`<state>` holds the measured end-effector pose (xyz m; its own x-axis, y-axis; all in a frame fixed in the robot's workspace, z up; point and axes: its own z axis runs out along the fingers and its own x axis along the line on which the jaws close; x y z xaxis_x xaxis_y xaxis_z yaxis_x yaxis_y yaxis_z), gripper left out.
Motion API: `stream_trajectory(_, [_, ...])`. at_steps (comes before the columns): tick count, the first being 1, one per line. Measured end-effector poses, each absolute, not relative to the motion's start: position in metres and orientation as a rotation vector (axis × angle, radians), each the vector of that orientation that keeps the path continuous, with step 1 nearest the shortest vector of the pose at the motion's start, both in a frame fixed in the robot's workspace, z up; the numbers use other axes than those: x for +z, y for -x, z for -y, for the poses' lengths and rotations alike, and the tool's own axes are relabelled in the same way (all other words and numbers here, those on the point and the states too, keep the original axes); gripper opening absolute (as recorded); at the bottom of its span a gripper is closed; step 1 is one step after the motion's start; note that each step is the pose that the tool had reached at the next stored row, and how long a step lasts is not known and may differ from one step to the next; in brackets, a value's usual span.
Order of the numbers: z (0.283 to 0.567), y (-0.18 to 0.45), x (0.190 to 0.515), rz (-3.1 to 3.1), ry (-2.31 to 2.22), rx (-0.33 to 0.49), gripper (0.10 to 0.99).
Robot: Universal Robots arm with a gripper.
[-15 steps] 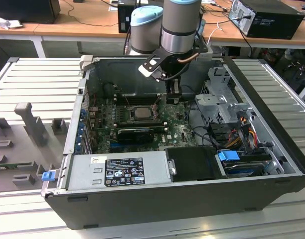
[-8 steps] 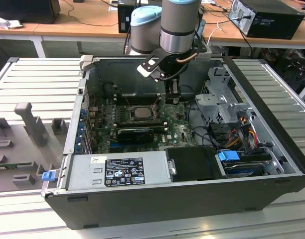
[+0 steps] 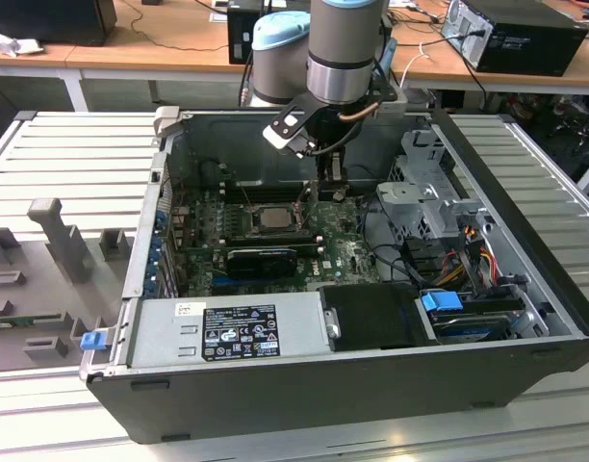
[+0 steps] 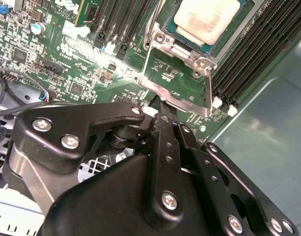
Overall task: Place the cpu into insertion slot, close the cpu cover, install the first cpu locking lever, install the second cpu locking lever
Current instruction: 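Close the cpu cover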
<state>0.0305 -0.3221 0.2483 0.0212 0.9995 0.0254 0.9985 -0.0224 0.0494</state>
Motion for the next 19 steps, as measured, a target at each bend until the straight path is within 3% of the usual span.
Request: stream_trajectory(19, [0.3221,-0.0233,0.2483,-2.184,-2.232,0.082,0.106])
